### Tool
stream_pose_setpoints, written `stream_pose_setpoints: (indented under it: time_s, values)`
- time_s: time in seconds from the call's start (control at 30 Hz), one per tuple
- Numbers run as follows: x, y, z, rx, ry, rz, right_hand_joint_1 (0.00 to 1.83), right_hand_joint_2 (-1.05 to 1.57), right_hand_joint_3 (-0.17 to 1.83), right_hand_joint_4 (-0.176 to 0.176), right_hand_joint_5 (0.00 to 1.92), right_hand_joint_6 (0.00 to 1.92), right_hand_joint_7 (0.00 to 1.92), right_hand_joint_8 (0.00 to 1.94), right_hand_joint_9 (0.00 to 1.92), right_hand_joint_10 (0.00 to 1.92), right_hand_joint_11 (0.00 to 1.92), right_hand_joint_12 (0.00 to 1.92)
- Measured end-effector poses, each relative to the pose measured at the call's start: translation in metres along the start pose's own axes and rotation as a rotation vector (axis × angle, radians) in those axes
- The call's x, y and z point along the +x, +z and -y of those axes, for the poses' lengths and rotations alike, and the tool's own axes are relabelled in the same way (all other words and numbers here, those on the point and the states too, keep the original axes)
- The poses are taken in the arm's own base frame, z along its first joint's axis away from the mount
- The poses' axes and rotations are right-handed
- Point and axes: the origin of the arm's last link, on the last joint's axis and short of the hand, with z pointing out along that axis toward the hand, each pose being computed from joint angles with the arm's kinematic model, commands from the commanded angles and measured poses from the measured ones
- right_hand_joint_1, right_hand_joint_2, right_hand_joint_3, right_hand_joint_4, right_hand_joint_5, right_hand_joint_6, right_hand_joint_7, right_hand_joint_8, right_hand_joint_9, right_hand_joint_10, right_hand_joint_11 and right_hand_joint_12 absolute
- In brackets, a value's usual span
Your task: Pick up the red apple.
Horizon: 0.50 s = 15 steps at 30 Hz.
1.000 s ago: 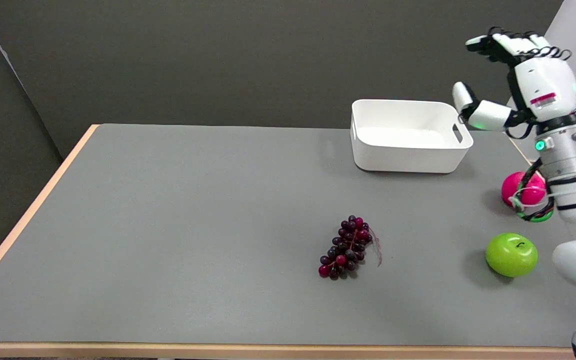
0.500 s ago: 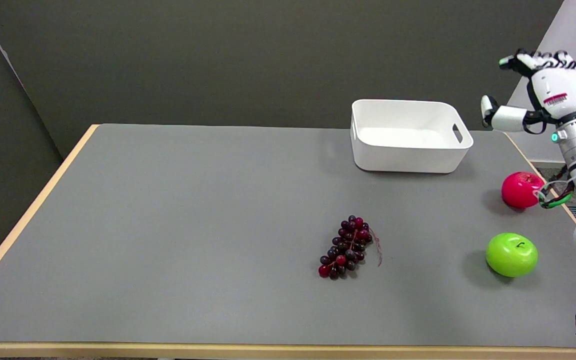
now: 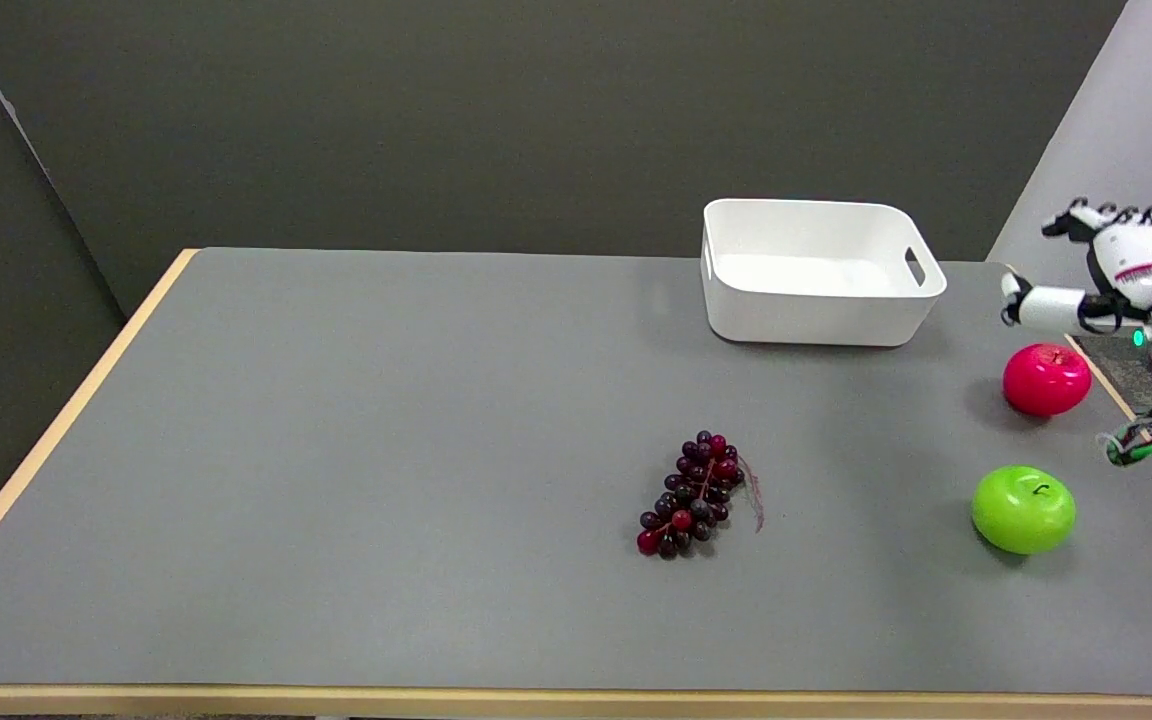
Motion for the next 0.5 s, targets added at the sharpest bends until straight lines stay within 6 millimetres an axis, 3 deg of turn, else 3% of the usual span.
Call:
stream_pose_setpoints:
  time_s: [0.5]
  values:
    - [-0.035, -0.022, -0.009, -0.027, -0.038, 0.132, 0.37, 0.66, 0.85, 0.047, 0.33, 0.6, 0.44, 0.45, 0.32, 0.95, 0.19, 1.35]
